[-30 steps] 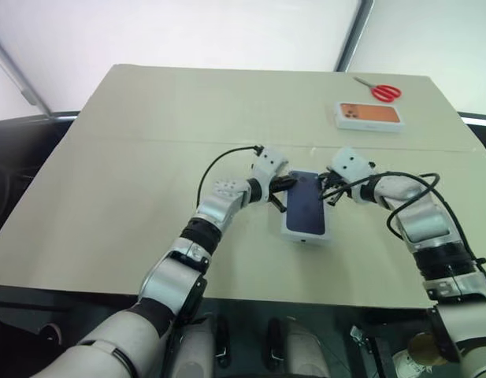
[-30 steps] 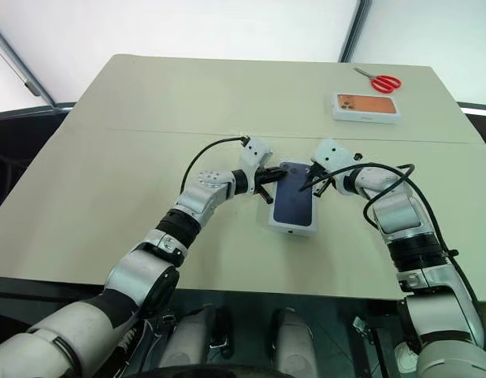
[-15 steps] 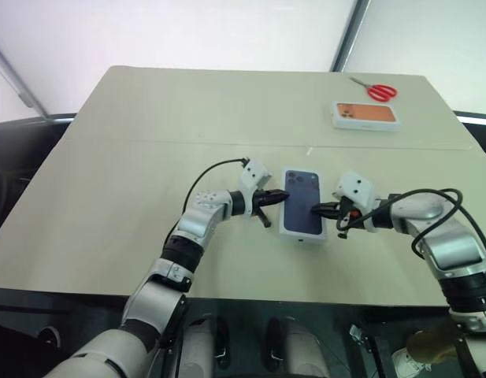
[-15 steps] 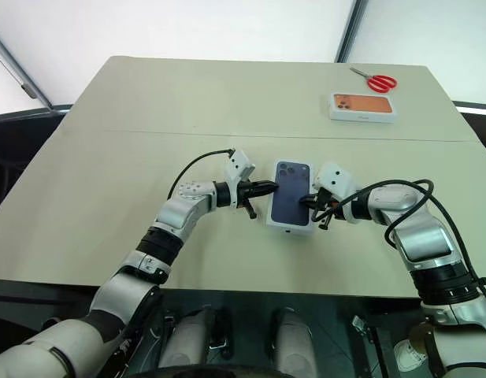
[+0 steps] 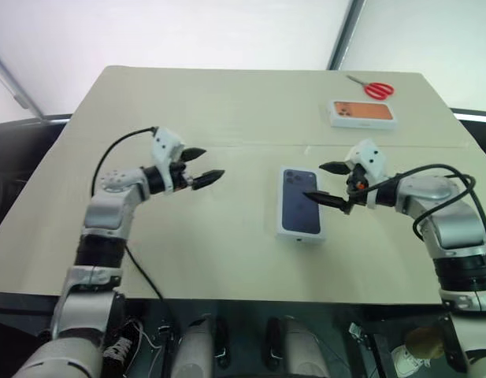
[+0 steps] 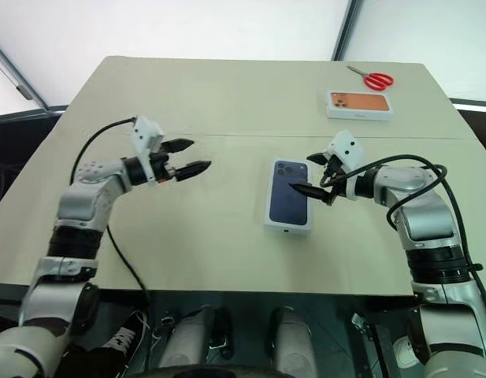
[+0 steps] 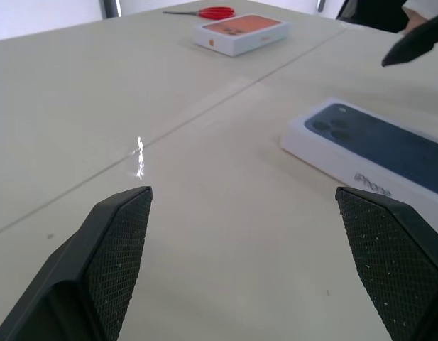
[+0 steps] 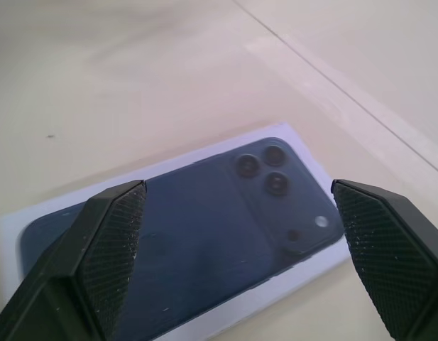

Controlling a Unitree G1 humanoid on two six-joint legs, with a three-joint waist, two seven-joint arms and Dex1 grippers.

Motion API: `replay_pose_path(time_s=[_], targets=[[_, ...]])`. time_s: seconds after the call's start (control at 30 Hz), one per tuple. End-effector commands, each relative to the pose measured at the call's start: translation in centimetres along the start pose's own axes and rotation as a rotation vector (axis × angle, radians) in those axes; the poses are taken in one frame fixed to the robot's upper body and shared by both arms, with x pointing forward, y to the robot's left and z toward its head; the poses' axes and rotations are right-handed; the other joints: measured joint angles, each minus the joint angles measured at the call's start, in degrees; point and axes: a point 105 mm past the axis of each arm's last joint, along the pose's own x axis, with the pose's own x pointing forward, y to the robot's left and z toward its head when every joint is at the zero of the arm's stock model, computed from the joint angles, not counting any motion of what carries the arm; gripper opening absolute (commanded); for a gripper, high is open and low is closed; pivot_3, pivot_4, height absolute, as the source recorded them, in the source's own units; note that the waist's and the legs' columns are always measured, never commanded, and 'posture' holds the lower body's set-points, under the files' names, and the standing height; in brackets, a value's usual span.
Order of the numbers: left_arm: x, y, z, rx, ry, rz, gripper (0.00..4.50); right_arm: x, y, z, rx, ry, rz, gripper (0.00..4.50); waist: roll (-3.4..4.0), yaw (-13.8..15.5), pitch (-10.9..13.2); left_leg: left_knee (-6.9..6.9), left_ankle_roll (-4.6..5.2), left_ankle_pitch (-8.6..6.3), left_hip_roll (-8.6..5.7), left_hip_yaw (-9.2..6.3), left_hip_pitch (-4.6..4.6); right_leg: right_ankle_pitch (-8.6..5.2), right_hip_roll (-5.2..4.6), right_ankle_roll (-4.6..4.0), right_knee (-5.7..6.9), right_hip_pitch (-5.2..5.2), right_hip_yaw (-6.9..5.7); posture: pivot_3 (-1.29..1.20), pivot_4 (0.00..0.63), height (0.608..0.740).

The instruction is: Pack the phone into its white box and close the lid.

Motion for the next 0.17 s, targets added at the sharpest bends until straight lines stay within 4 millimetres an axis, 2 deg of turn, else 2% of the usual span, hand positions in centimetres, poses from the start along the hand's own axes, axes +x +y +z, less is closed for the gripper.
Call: replay_pose_path(time_s=[0.03,0.17], targets=[[-2.4,0.1,0.4,0.031,-0.002,0.013,4.47,-2.0,-0.9,1.1,-0.041,-0.048,-0.019,4.50,0.00,0.08,0.00,0.00,0.00,0.00,0.01,0.00,0.00,0.00,0.00,0.00,-0.01,0.00,0.00,0.00,0.150,0.738],[-5.4,-0.3,-1.1,0.008,0.036,0.051,4.47,-3.6,-0.8,-0.6,-0.064,-0.004,-0.011,4.50,-0.01,0.19,0.00,0.01,-0.01,-0.02,-0.01,-0.02,0.00,0.00,-0.04,0.00,-0.03,0.03,0.01,0.00,0.150,0.738]])
